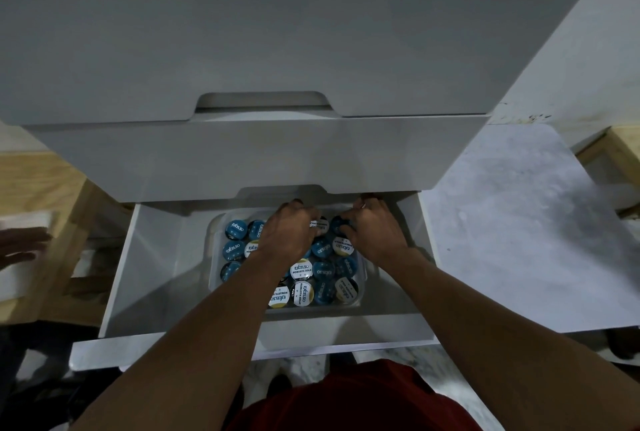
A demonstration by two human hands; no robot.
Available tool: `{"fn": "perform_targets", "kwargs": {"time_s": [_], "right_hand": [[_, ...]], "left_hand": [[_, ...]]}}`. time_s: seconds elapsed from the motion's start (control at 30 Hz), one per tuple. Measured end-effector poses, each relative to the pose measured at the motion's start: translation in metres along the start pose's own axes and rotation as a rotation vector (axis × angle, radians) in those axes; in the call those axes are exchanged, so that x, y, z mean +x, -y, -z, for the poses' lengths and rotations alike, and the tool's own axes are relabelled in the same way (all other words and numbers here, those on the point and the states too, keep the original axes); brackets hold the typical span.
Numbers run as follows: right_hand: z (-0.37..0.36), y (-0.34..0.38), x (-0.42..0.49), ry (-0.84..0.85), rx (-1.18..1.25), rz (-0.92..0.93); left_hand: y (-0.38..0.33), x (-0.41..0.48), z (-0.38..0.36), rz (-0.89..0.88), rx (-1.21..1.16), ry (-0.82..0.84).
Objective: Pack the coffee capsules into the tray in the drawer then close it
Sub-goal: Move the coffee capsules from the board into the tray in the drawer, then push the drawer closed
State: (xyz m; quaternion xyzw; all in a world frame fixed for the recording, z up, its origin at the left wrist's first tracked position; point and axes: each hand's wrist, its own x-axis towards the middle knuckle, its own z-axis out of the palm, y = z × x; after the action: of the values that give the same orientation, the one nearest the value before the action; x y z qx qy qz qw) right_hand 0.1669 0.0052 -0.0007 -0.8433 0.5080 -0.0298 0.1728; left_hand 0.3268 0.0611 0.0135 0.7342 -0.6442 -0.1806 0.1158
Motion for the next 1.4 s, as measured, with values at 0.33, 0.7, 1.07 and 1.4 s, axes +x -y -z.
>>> {"fn": "perform_targets", "kwargs": {"time_s": [0.33,0.7,1.07,1.4], "right_hand": [[0.006,0.003,-0.008,-0.012,0.180,-0.053],[0.015,0.001,-0.023,0.051,0.294,-0.122],[0.044,0.032,-0.075,-0.037,0.078,-0.157],[0.028,0.089,-0.171,-0.299,0.027,-0.119]], "left_hand": [[-0.002,-0.003,0.000,0.022,-0.021,-0.044],[0.021,-0.039,0.021,0.192,-0.091,-0.159],[0.026,-0.079,0.051,0.048,-0.036,-0.184],[0.001,-0.163,0.049,-0.097,-0.002,-0.265]]}}
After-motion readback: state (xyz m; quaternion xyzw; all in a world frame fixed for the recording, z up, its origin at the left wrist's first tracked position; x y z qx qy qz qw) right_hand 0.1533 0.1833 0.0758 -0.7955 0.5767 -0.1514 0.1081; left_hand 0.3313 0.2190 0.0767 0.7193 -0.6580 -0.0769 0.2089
